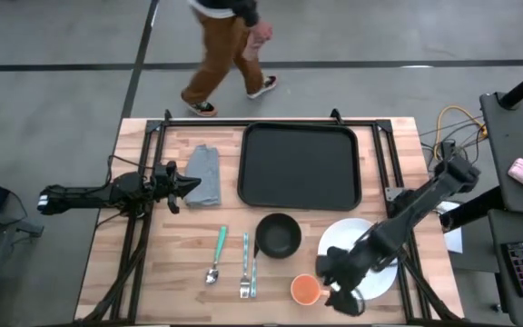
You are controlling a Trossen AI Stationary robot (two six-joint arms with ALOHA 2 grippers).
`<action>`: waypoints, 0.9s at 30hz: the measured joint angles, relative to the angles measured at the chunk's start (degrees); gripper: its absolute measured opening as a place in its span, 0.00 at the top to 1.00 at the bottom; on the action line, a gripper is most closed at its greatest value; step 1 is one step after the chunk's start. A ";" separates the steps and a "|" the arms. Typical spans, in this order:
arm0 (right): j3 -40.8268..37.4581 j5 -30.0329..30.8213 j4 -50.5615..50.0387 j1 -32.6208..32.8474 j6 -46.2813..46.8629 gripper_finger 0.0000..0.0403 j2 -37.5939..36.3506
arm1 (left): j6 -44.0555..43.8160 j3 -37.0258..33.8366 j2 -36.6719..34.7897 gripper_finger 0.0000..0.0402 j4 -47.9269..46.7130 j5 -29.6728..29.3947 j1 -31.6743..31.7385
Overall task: Set up tray
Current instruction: Put the yellow mug on the black tray
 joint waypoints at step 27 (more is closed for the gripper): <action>9.89 4.33 -13.59 1.70 3.35 0.43 15.80 | 0.00 0.02 0.00 1.00 -0.37 0.01 0.02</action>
